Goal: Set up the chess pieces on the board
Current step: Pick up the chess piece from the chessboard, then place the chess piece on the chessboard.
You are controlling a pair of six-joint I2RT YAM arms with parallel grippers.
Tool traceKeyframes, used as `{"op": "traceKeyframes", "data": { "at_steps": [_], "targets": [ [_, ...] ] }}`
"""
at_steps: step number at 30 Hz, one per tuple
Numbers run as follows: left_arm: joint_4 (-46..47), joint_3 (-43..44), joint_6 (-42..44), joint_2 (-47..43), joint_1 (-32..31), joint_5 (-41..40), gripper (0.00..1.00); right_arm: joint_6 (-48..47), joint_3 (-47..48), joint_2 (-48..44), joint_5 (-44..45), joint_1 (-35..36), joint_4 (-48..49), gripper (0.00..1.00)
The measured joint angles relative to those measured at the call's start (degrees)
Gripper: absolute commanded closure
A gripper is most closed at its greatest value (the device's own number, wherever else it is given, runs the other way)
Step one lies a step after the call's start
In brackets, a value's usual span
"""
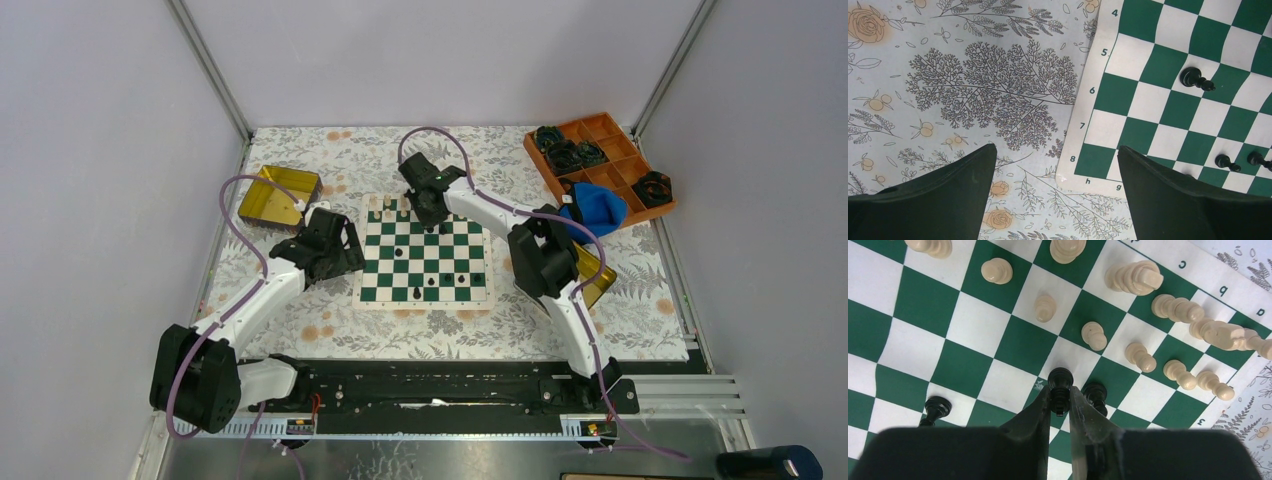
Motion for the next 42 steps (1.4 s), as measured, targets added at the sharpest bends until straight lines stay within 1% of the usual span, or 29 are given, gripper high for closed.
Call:
{"op": "traceKeyframes", "data": {
  "at_steps": [10, 19, 31, 37, 42],
  "targets": [
    [0.02, 0.0, 0.0, -0.72, -0.02, 0.17, 0.01, -0.31, -3.87, -6.91, 0.79, 0.7, 0.09, 0.94],
    [0.04, 0.0, 0.0, -1.49, -0.22, 1.4, 0.01, -0.04, -10.75, -14.62, 2.84, 4.74, 0.59, 0.94],
    [0.09, 0.0, 0.0, -1.64, -0.28, 2.51, 0.01, 3.45, -21.62, -25.97, 5.42, 8.5, -0.74, 0.94],
    [0.2, 0.0, 0.0, -1.97, -0.28, 2.84, 0.01, 5.44, -23.96, -30.8, 6.14, 9.9, -1.92, 0.94],
    [0.46, 0.0, 0.0, -2.08, -0.28, 3.3, 0.01, 7.63, -26.62, -33.24, 6.84, 12.74, -2.67, 0.95]
  ]
}}
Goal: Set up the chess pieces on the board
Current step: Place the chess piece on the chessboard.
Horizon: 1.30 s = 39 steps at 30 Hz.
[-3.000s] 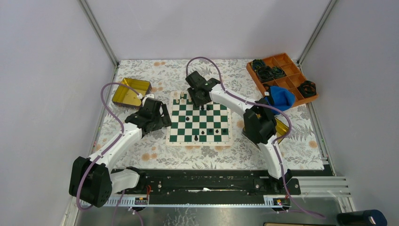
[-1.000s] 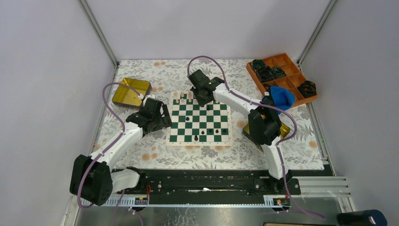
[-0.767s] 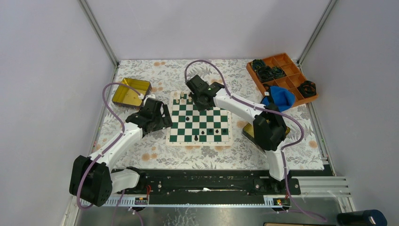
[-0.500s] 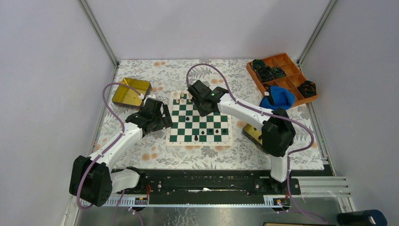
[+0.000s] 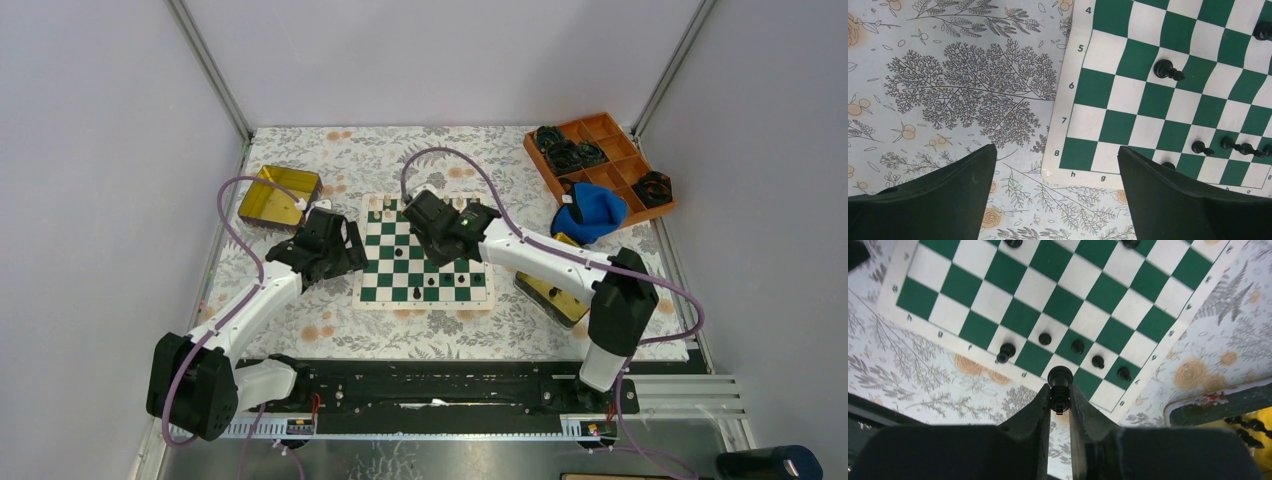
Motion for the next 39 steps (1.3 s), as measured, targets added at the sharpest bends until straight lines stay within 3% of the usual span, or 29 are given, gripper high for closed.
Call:
{"op": "traceKeyframes", "data": {
  "at_steps": [10, 22, 39],
  "targets": [
    [0.11, 0.0, 0.02, -0.07, 0.0, 0.52, 0.01, 5.03, -6.93, -2.93, 0.07, 5.05, -1.55, 0.95],
    [0.79, 0.0, 0.02, -0.07, 0.0, 0.57, 0.01, 7.28, -6.97, -4.15, -0.57, 5.38, -1.42, 0.95],
    [0.85, 0.0, 0.02, -0.04, 0.0, 0.5, 0.01, 7.3, -6.97, 0.96, -3.72, 5.38, 0.59, 0.95]
  ]
}}
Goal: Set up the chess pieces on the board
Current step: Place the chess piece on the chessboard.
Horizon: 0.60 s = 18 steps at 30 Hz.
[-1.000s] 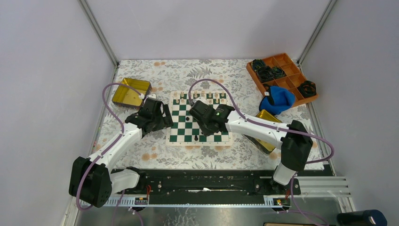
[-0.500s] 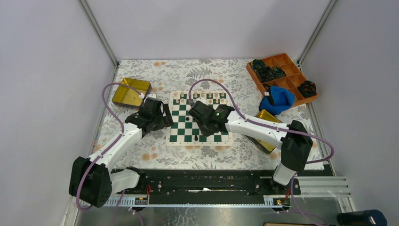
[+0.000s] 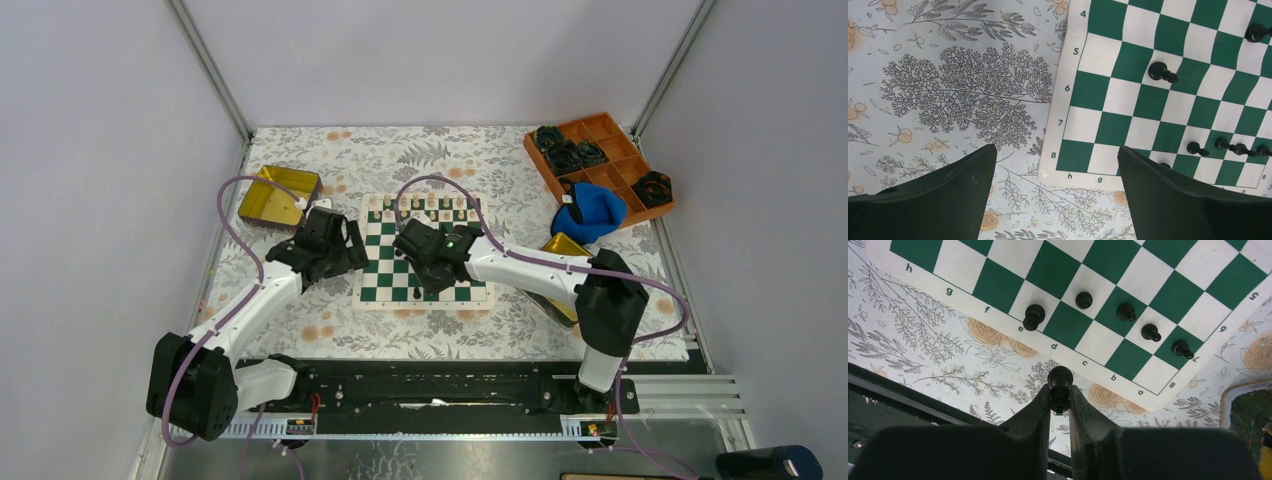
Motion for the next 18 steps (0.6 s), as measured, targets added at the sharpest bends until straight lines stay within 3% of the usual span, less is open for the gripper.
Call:
{"op": "traceKeyframes", "data": {
  "at_steps": [18],
  "targets": [
    [0.0, 0.0, 0.0, 0.44, 0.0, -0.04, 0.01, -0.68, 0.09, 6.75, -2.58, 0.02, 2.56, 0.95]
  ]
}}
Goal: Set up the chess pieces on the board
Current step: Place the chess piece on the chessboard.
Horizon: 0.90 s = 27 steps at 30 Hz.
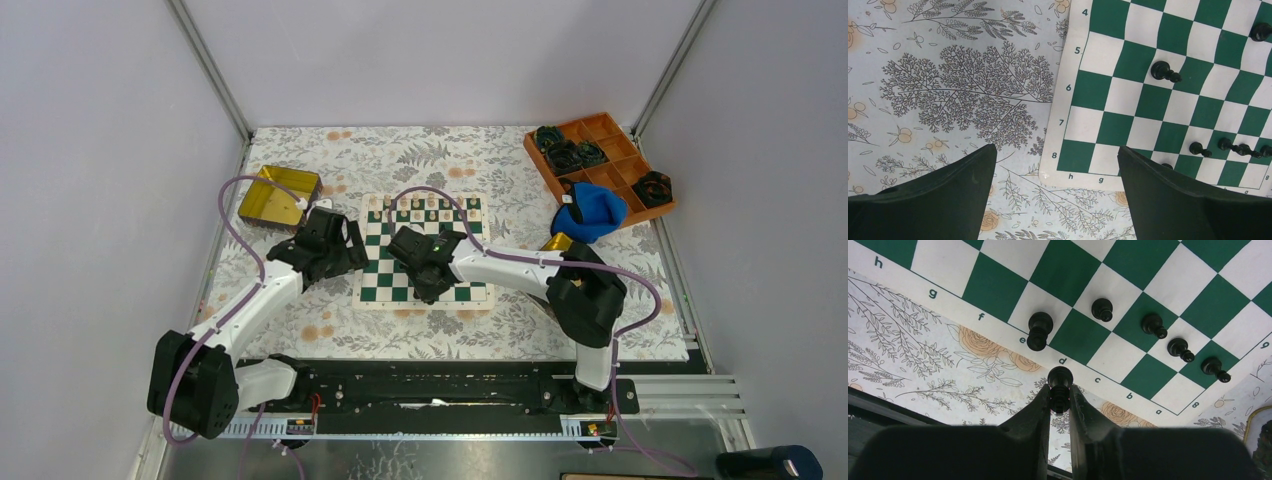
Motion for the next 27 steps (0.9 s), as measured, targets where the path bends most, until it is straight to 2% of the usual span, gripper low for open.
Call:
{"op": "traceKeyframes", "data": {
  "at_steps": [27],
  "targets": [
    [0.04, 0.0, 0.02, 1.2, 0.0, 0.04, 0.01, -1.6, 0.63, 3.04, -0.02, -1.62, 2.19, 0.95]
  ]
}}
